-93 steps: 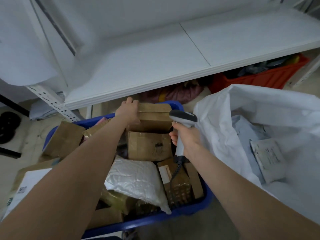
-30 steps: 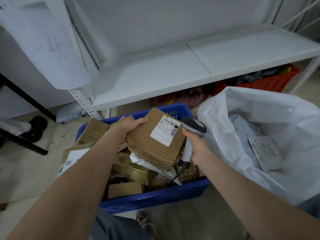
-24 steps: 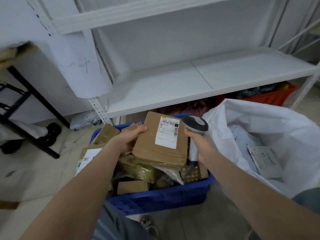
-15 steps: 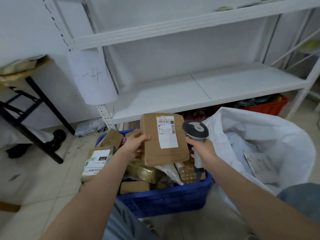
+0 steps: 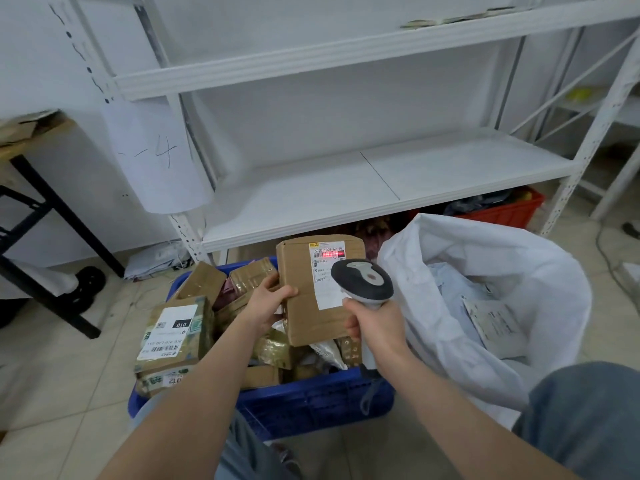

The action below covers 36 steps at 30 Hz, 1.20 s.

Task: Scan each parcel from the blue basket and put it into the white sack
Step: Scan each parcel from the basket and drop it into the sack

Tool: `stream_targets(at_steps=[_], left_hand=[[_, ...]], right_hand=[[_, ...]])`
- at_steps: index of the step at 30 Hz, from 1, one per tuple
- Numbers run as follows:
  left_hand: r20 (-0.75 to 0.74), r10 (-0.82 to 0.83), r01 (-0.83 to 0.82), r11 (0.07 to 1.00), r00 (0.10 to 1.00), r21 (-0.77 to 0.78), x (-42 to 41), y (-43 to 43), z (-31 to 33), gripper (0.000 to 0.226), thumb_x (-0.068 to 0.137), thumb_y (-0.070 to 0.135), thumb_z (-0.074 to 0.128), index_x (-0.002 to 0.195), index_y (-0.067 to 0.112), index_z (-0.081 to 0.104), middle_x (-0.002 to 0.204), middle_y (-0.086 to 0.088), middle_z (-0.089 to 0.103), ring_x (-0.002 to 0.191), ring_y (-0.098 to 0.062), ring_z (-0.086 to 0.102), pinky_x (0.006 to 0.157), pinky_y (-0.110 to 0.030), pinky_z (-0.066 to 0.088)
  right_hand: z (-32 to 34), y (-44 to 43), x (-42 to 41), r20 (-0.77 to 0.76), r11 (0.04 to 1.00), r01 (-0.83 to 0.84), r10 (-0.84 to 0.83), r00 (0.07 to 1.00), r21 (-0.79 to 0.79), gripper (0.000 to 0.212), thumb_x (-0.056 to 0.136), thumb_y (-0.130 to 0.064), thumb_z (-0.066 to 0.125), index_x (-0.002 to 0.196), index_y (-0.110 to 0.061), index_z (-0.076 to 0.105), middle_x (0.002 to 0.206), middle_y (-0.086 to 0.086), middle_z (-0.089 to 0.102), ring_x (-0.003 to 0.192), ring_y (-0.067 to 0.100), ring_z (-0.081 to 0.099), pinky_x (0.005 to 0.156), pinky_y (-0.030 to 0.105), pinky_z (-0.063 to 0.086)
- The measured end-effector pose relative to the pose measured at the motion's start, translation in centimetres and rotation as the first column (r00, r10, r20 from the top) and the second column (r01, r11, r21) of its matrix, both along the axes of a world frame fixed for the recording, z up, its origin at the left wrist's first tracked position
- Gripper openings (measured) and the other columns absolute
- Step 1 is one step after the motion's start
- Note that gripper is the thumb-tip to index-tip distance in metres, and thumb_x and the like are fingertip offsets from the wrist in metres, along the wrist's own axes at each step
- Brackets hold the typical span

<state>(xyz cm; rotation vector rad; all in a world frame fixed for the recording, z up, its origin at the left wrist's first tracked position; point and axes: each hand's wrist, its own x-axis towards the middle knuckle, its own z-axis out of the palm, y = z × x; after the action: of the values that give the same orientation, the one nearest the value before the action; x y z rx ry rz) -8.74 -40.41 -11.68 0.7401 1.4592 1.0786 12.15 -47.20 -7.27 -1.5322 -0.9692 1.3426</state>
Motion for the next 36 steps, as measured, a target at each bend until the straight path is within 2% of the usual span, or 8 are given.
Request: stream_targets(at_steps=[5, 12, 21, 25, 36], left_hand=[[-0.016, 0.007, -0.007, 1.0, 1.0, -0.005, 0.0, 0.2, -0.5, 0.079, 0.079, 0.005, 0.071, 0.146, 0.021, 0.033, 0.13, -0.011, 0.055, 0.115, -0.027, 0.054, 0.075, -0.04, 0.051], [-0.023, 0.002, -0.002, 1.0, 1.0, -0.013, 0.0, 0.2, -0.7, 0.078, 0.079, 0.006, 0.07, 0.147, 0.02, 0.033, 0.129, -0.01, 0.055, 0.114, -0.026, 0.055, 0.073, -0.039, 0.052], [-0.029, -0.021, 0.02, 1.0, 0.999, -0.022, -0.2, 0.5, -0.9, 0.075, 0.08, 0.011, 0.072, 0.145, 0.022, 0.037, 0.129, -0.008, 0.057, 0.115, -0.026, 0.056, 0.073, -0.04, 0.053], [-0.037, -0.03, 0.029, 0.999, 0.999, -0.017, -0.3, 0.5, -0.7, 0.073, 0.08, 0.012, 0.071, 0.144, 0.022, 0.038, 0.129, -0.006, 0.057, 0.116, -0.025, 0.055, 0.07, -0.038, 0.051], [-0.041, -0.038, 0.038, 0.999, 0.998, -0.013, -0.2, 0.3, -0.3, 0.061, 0.084, 0.011, 0.068, 0.139, 0.022, 0.044, 0.122, -0.006, 0.061, 0.114, -0.027, 0.056, 0.087, -0.046, 0.051]], right_hand=[[0.0, -0.2, 0.2, 0.011, 1.0, -0.008, 0.008, 1.0, -0.024, 0.011, 0.078, -0.02, 0.069, 0.075, -0.01, 0.07, 0.055, 0.001, 0.067, 0.052, 0.014, 0.061, 0.069, 0.036, 0.056], [0.3, -0.1, 0.4, -0.009, 0.999, -0.013, 0.013, 1.0, -0.044, 0.008, 0.078, -0.013, 0.066, 0.08, -0.006, 0.069, 0.056, 0.002, 0.064, 0.051, 0.014, 0.059, 0.062, 0.029, 0.052], [1.0, 0.1, 0.5, -0.046, 0.998, -0.034, 0.031, 0.998, -0.058, 0.008, 0.08, -0.011, 0.065, 0.074, -0.005, 0.066, 0.055, 0.002, 0.061, 0.05, 0.014, 0.055, 0.056, 0.028, 0.049], [1.1, 0.2, 0.4, -0.047, 0.998, -0.033, 0.03, 0.998, -0.061, 0.008, 0.079, -0.012, 0.066, 0.075, -0.006, 0.066, 0.055, 0.002, 0.062, 0.052, 0.014, 0.055, 0.06, 0.029, 0.05], [1.4, 0.4, 0.2, -0.047, 0.996, -0.044, 0.04, 0.998, -0.074, 0.008, 0.079, -0.011, 0.065, 0.073, -0.006, 0.066, 0.055, 0.002, 0.06, 0.047, 0.013, 0.053, 0.054, 0.027, 0.047]])
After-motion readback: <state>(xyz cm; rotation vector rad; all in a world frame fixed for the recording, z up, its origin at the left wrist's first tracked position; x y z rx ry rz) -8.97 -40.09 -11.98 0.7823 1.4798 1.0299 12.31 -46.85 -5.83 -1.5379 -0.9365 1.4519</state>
